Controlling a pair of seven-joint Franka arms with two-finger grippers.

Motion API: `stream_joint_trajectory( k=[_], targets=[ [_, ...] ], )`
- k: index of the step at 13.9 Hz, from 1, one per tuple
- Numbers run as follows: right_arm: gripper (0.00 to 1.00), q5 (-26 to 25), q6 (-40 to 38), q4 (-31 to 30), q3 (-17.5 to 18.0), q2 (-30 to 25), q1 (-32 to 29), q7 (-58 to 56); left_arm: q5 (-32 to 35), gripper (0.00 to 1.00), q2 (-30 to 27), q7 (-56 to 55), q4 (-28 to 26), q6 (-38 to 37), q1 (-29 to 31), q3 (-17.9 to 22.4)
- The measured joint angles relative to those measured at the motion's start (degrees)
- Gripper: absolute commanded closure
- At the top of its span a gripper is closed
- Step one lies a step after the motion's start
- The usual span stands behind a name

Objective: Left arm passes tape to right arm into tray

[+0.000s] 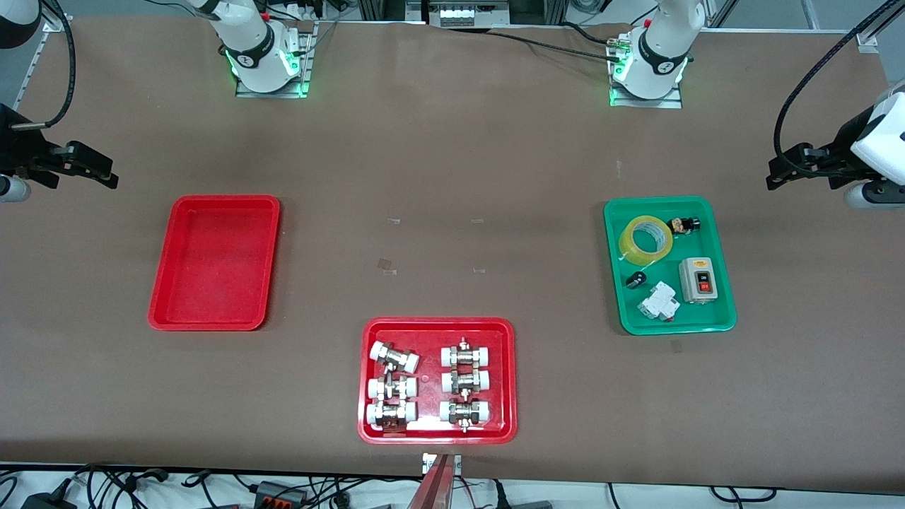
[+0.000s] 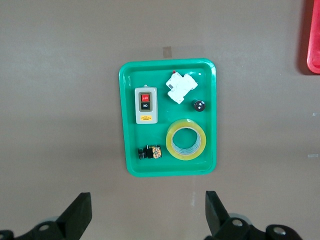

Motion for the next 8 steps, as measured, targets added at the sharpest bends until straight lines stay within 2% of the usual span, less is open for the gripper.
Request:
stream_joint_trajectory(
  k=[8],
  targets=[
    [0.00,0.0,0.0,0.0,0.1,-0.4,0.0,0.0,0.0,0.00,0.0,0.0,0.0,0.0,0.0,-0.2]
  ],
)
